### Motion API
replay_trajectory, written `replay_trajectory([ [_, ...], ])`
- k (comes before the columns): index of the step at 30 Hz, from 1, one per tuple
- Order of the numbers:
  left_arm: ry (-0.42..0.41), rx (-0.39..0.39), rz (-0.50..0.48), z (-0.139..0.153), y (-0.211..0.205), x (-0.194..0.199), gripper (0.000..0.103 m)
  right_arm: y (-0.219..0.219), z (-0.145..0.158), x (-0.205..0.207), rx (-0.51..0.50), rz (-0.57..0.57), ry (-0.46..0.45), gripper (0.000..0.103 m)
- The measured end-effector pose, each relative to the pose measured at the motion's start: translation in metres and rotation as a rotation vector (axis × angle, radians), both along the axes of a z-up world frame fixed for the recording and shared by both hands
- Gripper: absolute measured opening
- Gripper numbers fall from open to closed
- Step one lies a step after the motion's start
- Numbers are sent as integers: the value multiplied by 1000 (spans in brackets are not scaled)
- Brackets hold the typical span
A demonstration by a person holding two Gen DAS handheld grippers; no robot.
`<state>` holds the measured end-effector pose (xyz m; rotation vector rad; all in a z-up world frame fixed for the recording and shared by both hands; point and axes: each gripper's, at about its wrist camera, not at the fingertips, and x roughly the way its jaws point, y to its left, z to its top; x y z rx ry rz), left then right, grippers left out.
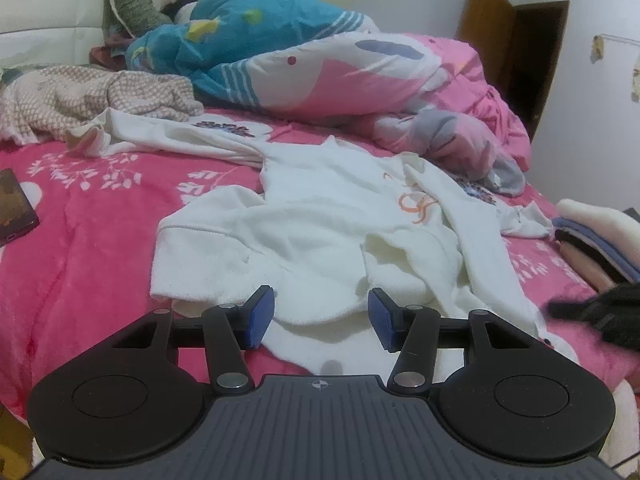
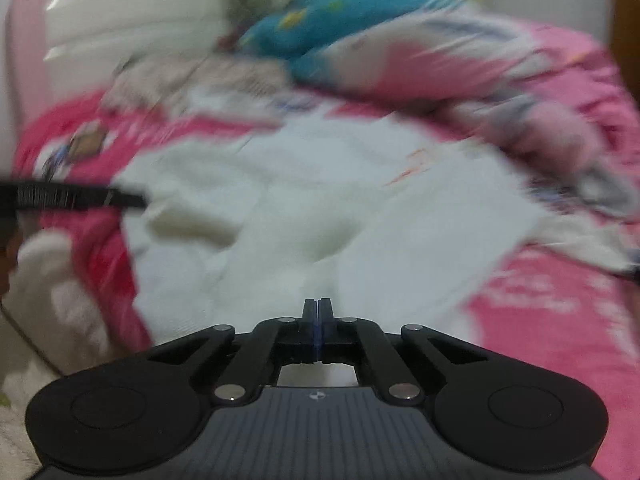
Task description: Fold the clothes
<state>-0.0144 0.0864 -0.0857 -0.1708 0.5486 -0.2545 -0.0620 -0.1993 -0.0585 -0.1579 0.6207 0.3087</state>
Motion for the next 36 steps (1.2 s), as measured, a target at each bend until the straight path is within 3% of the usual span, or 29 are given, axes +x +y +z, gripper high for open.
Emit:
replay_trajectory([
  [4, -12, 28, -62, 0, -12, -3, 53, -53, 26, -25, 97, -112, -26, 0],
  [8, 67, -55, -174, 1, -29, 10, 54, -78, 14, -21, 231, -166, 41, 3],
  [12, 188, -210, -265, -3, -45, 26, 55, -98, -9, 12, 432, -214, 148, 7],
  [13, 226, -229, -264, -6, -49, 31, 55, -102, -15, 20, 481, -218, 173, 8],
  [15, 291, -257, -254, -12, -55, 40, 55, -109, -27, 37, 569, -234, 232, 27],
  [17, 319, -273, -223, -17, -57, 46, 55, -114, -37, 52, 637, -256, 286, 38],
  [20, 356, -334, -187, -24, -53, 55, 55, -120, -48, 68, 712, -281, 339, 47],
  [30, 309, -468, -218, -25, -57, 73, 50, -143, -75, 74, 881, -326, 388, 47],
  [33, 354, -453, -196, -33, -60, 79, 50, -148, -78, 72, 897, -327, 386, 47],
  [36, 379, -463, -162, -39, -59, 82, 43, -147, -78, 72, 894, -318, 378, 47],
])
